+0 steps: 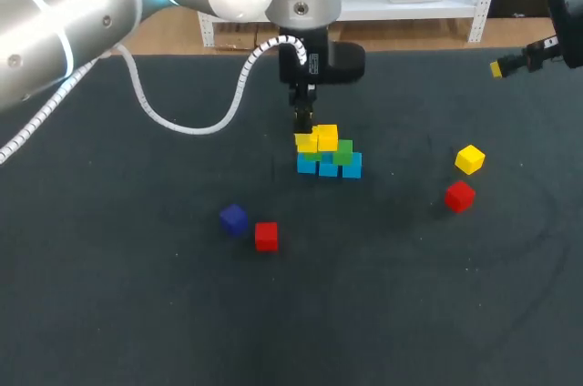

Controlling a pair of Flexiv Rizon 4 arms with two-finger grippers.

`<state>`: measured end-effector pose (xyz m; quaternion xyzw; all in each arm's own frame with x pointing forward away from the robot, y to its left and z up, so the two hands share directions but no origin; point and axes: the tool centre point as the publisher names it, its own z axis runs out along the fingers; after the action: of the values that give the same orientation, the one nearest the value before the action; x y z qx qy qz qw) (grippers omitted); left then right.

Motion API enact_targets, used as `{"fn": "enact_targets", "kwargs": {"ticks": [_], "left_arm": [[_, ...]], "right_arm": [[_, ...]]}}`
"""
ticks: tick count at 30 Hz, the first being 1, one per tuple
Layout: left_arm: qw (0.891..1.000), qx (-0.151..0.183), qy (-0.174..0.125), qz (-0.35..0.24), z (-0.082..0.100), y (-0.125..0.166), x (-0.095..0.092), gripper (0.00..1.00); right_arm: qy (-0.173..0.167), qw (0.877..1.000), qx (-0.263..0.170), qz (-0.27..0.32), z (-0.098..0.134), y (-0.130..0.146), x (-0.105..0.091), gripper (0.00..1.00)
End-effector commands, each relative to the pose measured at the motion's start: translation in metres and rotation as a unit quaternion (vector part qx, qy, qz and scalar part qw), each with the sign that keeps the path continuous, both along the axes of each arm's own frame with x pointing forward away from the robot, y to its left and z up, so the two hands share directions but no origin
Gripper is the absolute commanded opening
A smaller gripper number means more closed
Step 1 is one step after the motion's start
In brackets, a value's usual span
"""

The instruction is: Place the blue cubes, place green cubes on the blue cubes, place the yellow cubes on the green cubes, then place the red cubes on the yellow cubes, and place purple cube on the red cubes.

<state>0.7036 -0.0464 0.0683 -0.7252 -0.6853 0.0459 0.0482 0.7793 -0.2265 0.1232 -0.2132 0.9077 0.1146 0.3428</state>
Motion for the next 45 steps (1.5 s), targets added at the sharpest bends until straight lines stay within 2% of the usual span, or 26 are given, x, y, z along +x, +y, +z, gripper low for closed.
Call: {"fn": "enact_targets", "kwargs": {"ticks": [1,8,11,13,45], "left_arm": [[1.000,0.000,0.003,0.000,-0.001,-0.001,0.004,0.00],[1.000,0.000,0.001,0.001,-0.004,-0.001,0.008,0.00],[1.000,0.000,0.000,0.003,-0.004,-0.001,0.008,0.07],[1.000,-0.002,0.000,0.005,-0.004,0.000,0.009,0.07],[1.000,-0.003,-0.001,0.009,-0.001,-0.001,0.016,0.12]], "right_arm": [[0.000,1.000,-0.002,-0.002,0.000,0.001,0.000,1.00],[0.000,1.000,-0.002,-0.002,0.000,0.001,0.000,1.00],[0.000,1.000,-0.002,-0.002,0.000,0.001,0.000,1.00],[0.000,1.000,-0.002,-0.002,0.000,0.001,0.000,1.00],[0.000,1.000,-0.002,-0.002,0.000,0.001,0.000,1.00]]}}
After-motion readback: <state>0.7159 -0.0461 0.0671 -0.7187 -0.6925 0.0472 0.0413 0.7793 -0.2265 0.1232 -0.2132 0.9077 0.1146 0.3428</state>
